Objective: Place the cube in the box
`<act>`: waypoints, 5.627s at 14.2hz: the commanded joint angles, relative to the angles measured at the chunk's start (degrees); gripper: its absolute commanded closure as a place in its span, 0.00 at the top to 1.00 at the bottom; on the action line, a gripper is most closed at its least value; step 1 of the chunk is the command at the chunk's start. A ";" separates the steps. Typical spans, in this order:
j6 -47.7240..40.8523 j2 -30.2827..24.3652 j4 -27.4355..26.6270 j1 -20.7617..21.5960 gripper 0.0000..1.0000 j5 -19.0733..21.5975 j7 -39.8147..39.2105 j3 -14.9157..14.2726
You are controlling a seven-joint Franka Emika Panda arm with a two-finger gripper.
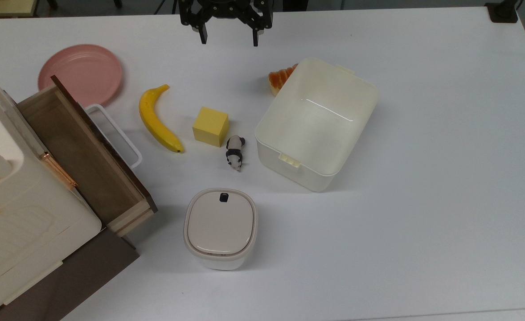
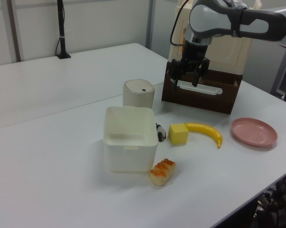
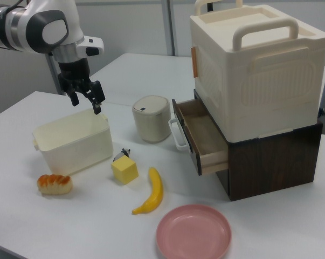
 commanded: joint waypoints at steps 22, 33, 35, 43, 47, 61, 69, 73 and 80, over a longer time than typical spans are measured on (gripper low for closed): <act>6.41 -4.23 -7.73 -1.28 1.00 1.09 -1.69 -0.83; 20.48 -0.90 -16.52 -7.70 1.00 1.01 -1.87 -0.21; 20.57 1.12 -16.26 -7.70 1.00 0.57 -1.87 -0.21; 25.21 7.63 -15.38 -7.27 1.00 0.39 2.25 -0.21; 27.51 10.35 -15.38 -6.83 1.00 0.39 5.77 -0.21; 29.44 13.69 -15.38 -4.63 1.00 0.22 9.29 -0.13; 29.53 17.48 -13.71 -4.54 0.57 -4.43 9.29 0.58; 29.44 17.22 -13.71 -4.54 0.34 -4.79 9.29 0.58; 27.43 8.44 -13.89 -5.07 0.34 -4.97 8.77 0.58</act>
